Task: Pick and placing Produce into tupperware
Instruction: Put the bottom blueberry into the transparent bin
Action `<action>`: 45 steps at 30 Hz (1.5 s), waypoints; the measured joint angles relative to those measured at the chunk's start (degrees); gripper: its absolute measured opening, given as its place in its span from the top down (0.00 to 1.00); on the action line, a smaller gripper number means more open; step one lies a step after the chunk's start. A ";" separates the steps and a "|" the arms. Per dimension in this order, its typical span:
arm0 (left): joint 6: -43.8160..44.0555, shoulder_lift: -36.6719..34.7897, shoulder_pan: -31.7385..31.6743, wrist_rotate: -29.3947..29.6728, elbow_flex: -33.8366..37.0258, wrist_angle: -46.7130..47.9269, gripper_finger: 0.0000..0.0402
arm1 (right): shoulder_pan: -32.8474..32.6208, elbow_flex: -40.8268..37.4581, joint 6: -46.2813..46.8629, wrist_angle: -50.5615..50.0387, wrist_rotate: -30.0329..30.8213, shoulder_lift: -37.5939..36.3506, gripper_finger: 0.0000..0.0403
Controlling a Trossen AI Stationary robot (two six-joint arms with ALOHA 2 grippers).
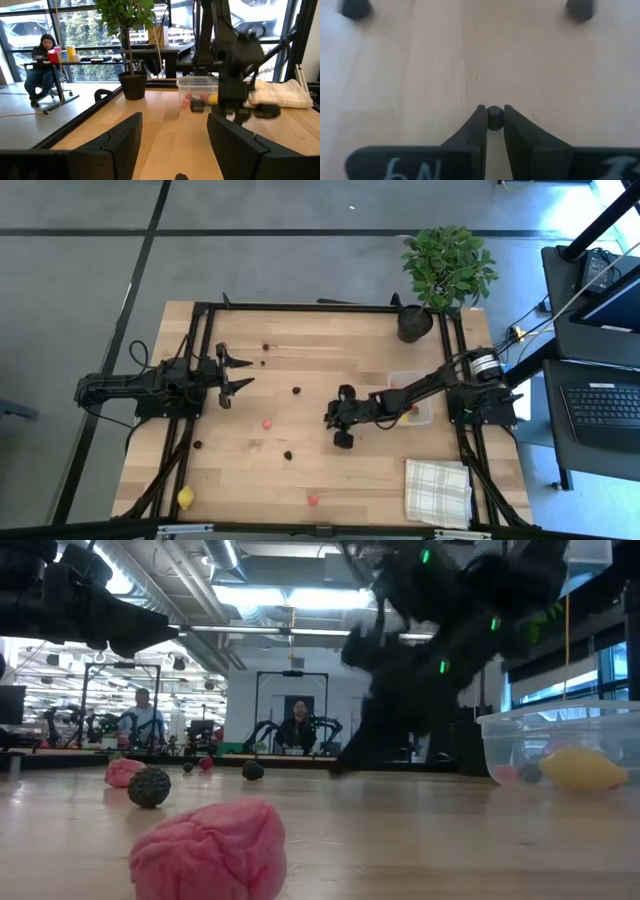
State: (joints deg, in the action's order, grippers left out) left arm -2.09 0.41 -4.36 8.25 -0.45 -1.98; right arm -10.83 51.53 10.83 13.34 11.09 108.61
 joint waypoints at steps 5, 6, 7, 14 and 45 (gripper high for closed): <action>-0.02 0.02 -0.02 0.00 0.01 0.02 0.46 | 0.02 0.20 0.74 -12.53 0.82 -9.75 0.88; -0.02 0.00 -0.02 0.02 0.01 0.00 0.46 | 0.02 0.17 1.02 -15.35 0.88 -12.05 0.89; -0.02 0.02 0.00 0.00 0.00 0.02 0.46 | 0.00 0.20 1.44 -18.14 0.87 -14.44 0.89; -0.02 0.02 -0.02 0.01 0.00 0.00 0.46 | 0.00 0.35 11.42 -40.98 1.27 -30.31 0.89; -0.04 0.00 -0.02 0.02 0.00 0.00 0.46 | 0.04 0.37 30.99 -71.34 3.90 -35.56 0.81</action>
State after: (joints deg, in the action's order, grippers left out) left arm -2.13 0.41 -4.38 8.27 -0.45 -1.98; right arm -10.79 51.90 41.82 -58.00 14.98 73.06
